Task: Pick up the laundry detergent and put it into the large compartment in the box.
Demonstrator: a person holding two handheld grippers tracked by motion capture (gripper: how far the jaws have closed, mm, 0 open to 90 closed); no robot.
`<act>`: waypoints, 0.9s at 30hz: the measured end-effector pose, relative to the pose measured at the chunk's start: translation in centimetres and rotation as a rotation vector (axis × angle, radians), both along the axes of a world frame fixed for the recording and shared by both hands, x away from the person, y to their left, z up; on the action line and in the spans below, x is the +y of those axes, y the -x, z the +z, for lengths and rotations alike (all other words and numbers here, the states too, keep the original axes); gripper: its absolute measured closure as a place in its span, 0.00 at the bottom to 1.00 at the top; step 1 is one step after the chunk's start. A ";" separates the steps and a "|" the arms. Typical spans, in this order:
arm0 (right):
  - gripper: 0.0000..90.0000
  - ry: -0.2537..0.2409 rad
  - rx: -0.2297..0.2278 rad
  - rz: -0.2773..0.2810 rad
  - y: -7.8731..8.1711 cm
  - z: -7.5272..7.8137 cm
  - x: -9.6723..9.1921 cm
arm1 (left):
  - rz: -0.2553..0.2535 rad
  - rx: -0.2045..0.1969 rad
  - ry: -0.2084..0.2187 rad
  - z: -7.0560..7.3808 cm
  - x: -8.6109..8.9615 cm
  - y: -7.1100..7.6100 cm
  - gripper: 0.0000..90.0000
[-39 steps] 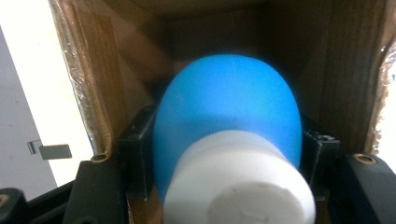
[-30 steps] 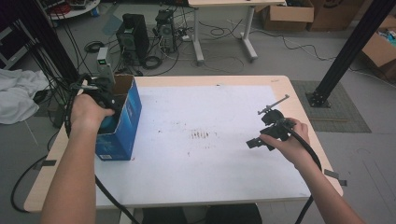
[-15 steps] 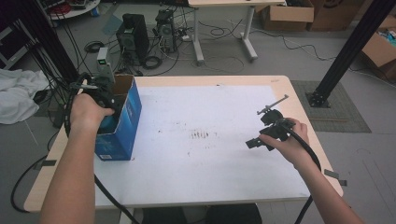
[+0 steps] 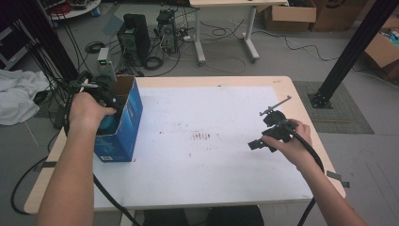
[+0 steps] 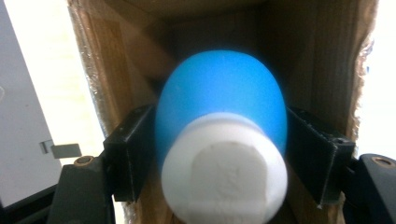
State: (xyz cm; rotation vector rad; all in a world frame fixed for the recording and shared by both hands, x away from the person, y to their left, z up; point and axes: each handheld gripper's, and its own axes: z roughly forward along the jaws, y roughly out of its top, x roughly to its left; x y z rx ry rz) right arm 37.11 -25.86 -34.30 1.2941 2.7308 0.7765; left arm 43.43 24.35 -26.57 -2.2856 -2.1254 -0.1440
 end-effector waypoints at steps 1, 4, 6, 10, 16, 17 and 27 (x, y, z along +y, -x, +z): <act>0.19 0.000 0.000 0.000 0.0 0.0 0.0 | 0.000 -0.003 -0.002 0.2 0.0 0.0 0.33; 0.19 -0.001 0.001 -0.001 0.0 0.0 0.1 | -0.006 -0.004 -0.004 0.5 0.0 0.2 0.31; 0.19 0.000 -0.001 -0.003 0.0 0.1 0.1 | -0.016 -0.013 -0.007 0.9 -0.1 0.3 0.30; 0.19 -0.002 -0.003 -0.002 0.0 0.3 0.1 | -0.036 -0.025 -0.006 1.7 -0.3 0.4 0.26; 0.19 -0.004 -0.005 -0.001 0.1 0.5 0.2 | -0.073 -0.044 -0.011 3.2 -0.7 0.6 0.23; 0.19 -0.003 -0.007 -0.001 0.1 0.5 0.2 | -0.080 -0.054 -0.015 3.5 -0.7 0.7 0.23; 0.19 -0.002 -0.005 -0.018 0.1 0.9 0.0 | -0.183 -0.123 -0.013 6.8 -2.9 1.2 0.21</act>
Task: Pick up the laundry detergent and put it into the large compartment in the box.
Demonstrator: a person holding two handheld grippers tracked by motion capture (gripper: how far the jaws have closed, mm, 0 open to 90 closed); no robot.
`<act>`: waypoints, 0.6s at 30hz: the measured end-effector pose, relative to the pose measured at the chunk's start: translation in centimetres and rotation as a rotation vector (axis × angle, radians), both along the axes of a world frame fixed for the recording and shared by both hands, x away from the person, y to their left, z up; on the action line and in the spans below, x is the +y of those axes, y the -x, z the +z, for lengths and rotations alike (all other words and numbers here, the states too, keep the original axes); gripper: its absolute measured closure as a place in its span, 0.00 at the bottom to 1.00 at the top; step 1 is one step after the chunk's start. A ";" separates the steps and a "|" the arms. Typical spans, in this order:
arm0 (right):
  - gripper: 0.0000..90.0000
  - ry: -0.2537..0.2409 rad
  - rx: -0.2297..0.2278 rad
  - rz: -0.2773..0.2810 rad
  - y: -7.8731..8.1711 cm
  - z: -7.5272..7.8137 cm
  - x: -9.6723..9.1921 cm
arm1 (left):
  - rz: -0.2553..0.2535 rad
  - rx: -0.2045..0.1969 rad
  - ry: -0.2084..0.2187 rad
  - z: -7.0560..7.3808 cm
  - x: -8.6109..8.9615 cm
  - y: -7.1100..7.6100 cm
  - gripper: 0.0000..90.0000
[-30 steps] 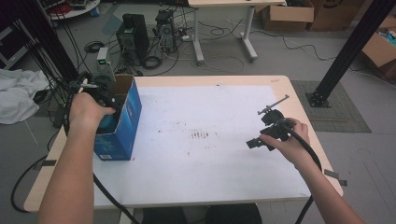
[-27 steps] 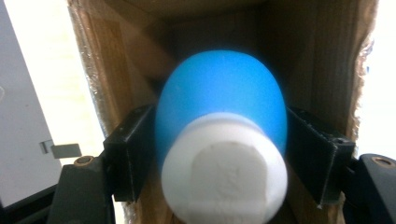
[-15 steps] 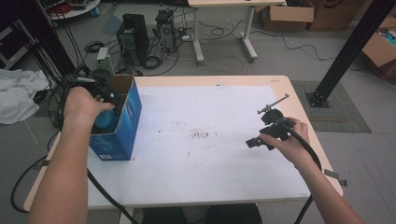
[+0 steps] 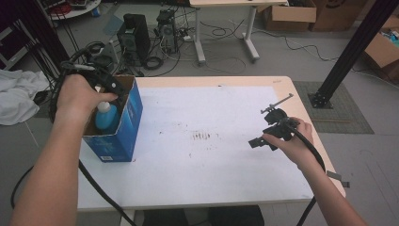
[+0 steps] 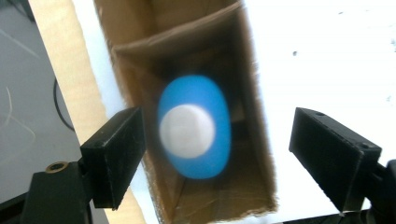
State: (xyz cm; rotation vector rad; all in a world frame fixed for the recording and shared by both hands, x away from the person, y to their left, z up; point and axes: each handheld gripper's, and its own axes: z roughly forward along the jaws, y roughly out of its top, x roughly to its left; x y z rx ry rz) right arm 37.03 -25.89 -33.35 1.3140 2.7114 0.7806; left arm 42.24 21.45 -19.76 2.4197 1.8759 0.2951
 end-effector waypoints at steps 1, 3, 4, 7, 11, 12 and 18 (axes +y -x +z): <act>0.19 0.000 -0.002 -0.001 0.0 0.0 0.0 | -0.016 -0.010 0.005 0.3 -0.4 0.0 0.21; 0.19 0.002 0.000 -0.003 0.0 0.1 -0.1 | -0.056 -0.026 0.027 0.8 -1.4 0.1 0.19; 0.19 0.002 -0.001 -0.003 0.0 0.1 -0.1 | -0.075 -0.032 0.036 1.0 -1.8 0.0 0.19; 0.19 0.003 -0.001 -0.008 0.1 0.3 -0.2 | -0.132 -0.045 0.041 1.4 -3.4 0.0 0.19; 0.19 0.006 -0.001 -0.016 0.2 0.4 -0.5 | -0.211 -0.060 0.043 1.3 -5.9 0.1 0.19; 0.19 0.007 0.000 -0.017 0.3 0.4 -0.5 | -0.229 -0.063 0.047 1.2 -6.4 0.2 0.19; 0.19 0.014 0.004 -0.016 0.3 0.3 -0.5 | -0.334 -0.059 0.058 -0.2 -9.7 0.5 0.18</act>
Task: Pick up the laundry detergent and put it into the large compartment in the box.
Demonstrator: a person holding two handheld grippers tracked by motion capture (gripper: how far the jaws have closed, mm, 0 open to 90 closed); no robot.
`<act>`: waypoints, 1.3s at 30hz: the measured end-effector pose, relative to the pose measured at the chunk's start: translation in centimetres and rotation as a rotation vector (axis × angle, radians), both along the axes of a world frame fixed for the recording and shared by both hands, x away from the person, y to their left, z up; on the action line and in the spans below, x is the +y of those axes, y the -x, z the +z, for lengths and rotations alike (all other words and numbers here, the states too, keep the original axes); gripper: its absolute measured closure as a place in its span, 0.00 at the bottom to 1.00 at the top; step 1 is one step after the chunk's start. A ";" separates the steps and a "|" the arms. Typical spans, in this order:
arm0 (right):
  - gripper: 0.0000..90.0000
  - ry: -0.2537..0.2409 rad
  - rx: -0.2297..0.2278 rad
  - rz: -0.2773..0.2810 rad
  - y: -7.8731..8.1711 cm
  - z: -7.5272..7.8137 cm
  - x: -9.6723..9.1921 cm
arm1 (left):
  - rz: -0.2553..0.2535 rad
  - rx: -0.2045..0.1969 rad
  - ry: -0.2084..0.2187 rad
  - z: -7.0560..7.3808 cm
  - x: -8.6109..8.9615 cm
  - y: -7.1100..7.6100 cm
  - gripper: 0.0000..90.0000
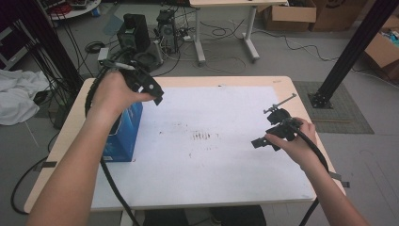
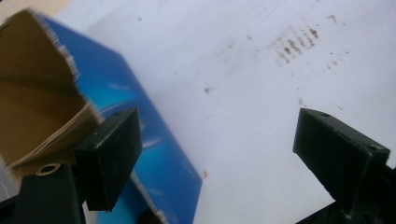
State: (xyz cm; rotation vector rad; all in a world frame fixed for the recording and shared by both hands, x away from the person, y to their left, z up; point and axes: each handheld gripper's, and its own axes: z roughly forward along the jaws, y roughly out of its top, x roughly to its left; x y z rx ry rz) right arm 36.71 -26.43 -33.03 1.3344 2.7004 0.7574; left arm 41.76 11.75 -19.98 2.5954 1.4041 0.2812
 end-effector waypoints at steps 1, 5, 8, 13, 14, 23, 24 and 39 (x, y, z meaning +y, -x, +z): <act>0.19 0.003 -0.002 0.005 0.0 0.0 0.0 | -0.014 0.001 -0.001 -0.2 -0.5 0.0 0.18; 0.19 0.007 -0.002 0.004 0.0 0.1 0.0 | -0.068 0.013 -0.001 -1.5 -2.3 0.1 0.18; 0.18 0.010 0.000 0.002 -0.1 0.2 -0.2 | -0.111 0.031 -0.010 -2.5 -3.6 0.2 0.18; 0.18 0.014 0.002 -0.003 -0.1 0.2 -0.5 | -0.176 0.054 -0.008 -4.6 -5.6 0.4 0.18; 0.18 0.012 0.000 -0.005 -0.1 0.2 -0.5 | -0.187 0.058 0.000 -5.1 -5.9 0.5 0.18; 0.18 0.011 0.005 -0.011 -0.2 0.1 -0.6 | -0.270 0.085 0.019 -7.8 -8.4 1.2 0.18; 0.18 0.013 0.004 -0.011 -0.1 0.1 -0.6 | -0.271 0.086 0.021 -8.0 -8.5 1.1 0.18; 0.18 0.011 0.008 -0.015 -0.1 0.1 -0.7 | -0.297 0.094 0.026 -9.1 -9.0 1.1 0.18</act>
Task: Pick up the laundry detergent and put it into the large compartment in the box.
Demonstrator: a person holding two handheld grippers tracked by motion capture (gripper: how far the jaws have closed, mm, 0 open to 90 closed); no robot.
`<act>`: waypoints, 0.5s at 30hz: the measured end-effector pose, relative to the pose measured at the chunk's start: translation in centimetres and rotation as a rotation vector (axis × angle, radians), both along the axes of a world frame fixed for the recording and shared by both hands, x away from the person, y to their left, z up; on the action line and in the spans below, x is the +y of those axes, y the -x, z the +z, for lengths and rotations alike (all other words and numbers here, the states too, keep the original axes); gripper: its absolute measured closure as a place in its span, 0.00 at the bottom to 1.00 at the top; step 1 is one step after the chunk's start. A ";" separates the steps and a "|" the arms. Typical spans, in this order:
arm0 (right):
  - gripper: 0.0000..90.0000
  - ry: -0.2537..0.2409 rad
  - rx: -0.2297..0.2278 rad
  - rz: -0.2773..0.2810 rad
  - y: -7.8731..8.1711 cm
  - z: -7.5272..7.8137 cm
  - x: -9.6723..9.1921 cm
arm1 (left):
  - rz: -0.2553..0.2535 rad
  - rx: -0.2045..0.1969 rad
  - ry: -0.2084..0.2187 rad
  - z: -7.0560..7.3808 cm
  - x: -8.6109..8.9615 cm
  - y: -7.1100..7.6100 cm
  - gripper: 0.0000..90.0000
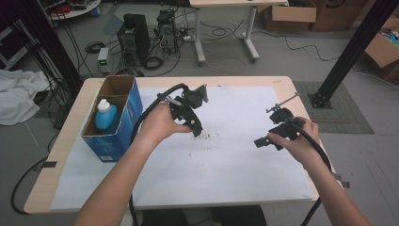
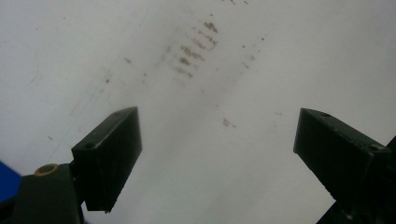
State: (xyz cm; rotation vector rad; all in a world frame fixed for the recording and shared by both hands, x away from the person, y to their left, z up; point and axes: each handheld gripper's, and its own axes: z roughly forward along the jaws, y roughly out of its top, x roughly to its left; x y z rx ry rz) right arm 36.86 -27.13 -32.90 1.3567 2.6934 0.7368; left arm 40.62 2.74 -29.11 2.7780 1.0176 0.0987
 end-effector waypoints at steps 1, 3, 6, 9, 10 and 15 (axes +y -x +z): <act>0.18 0.001 0.002 -0.001 0.0 0.0 0.0 | -0.002 0.002 -0.001 0.0 0.0 0.0 0.18; 0.18 0.000 0.003 0.000 0.0 0.0 0.0 | 0.000 0.003 -0.001 0.0 0.0 0.0 0.18; 0.18 0.003 0.001 0.002 0.0 0.0 0.0 | -0.001 0.002 -0.002 -0.1 0.1 0.1 0.18; 0.18 0.002 0.000 0.003 0.1 0.0 0.1 | -0.004 0.008 -0.004 -0.3 0.1 0.2 0.18; 0.18 0.003 0.000 0.000 0.2 0.1 0.1 | -0.003 0.010 -0.009 -0.4 0.0 0.2 0.18; 0.18 0.001 -0.002 0.005 0.4 0.2 0.2 | -0.016 0.012 -0.014 -0.6 -0.1 0.5 0.18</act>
